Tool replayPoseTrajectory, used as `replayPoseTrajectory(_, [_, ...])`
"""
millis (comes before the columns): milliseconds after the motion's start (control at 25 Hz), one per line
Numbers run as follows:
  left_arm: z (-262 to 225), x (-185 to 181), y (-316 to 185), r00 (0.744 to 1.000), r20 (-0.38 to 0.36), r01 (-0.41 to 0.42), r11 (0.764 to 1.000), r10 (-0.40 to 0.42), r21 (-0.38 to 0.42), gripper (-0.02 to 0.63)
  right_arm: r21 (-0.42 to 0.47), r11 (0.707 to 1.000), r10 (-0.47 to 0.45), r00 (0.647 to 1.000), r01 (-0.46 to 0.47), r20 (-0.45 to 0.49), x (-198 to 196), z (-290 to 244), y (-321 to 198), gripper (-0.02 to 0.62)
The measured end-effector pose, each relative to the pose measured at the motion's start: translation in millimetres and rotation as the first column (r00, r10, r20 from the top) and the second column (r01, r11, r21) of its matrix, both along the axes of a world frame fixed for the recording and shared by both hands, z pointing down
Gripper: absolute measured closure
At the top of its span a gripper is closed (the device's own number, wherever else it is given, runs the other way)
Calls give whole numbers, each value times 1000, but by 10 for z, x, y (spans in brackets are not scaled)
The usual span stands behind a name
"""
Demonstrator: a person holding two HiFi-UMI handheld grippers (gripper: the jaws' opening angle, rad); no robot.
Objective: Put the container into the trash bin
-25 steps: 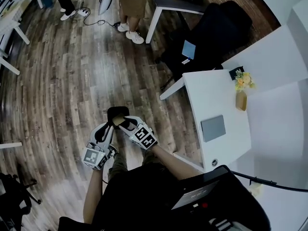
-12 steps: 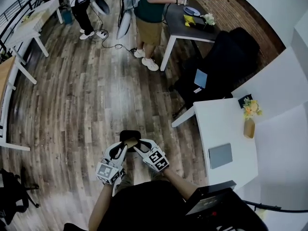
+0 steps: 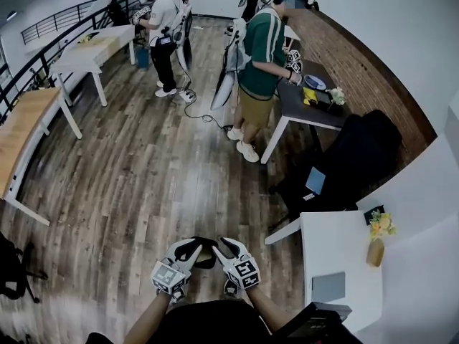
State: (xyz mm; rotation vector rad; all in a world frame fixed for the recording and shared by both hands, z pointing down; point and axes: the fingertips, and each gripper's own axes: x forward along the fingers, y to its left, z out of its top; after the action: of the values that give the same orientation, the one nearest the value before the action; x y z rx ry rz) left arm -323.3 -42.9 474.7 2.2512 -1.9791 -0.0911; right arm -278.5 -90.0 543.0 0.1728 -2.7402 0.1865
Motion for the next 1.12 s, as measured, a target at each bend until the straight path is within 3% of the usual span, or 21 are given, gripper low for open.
replayPoseTrajectory(280, [-621,-258,-204,997,66,33,993,-40,110,569,112,994,-9,984,-11,179,-292,-882,-204,442])
replayPoseTrajectory(640, [-1620,-543,-400,977,157,98,954,-147,285,569,251,966,-44,907,-70,419,-514,-2397,-307,482])
replayPoseTrajectory(920, [-1671,-420,-411,973,196,80,972,-125,222,571,331,938,-51,902,-105,429,-483,-2545,-172,535])
replayPoseTrajectory(1120, [-1520,-412,-203,979,138,123,972,-152,199,572,304,945,-16,913,-119,408,-435,-2319,-34,558])
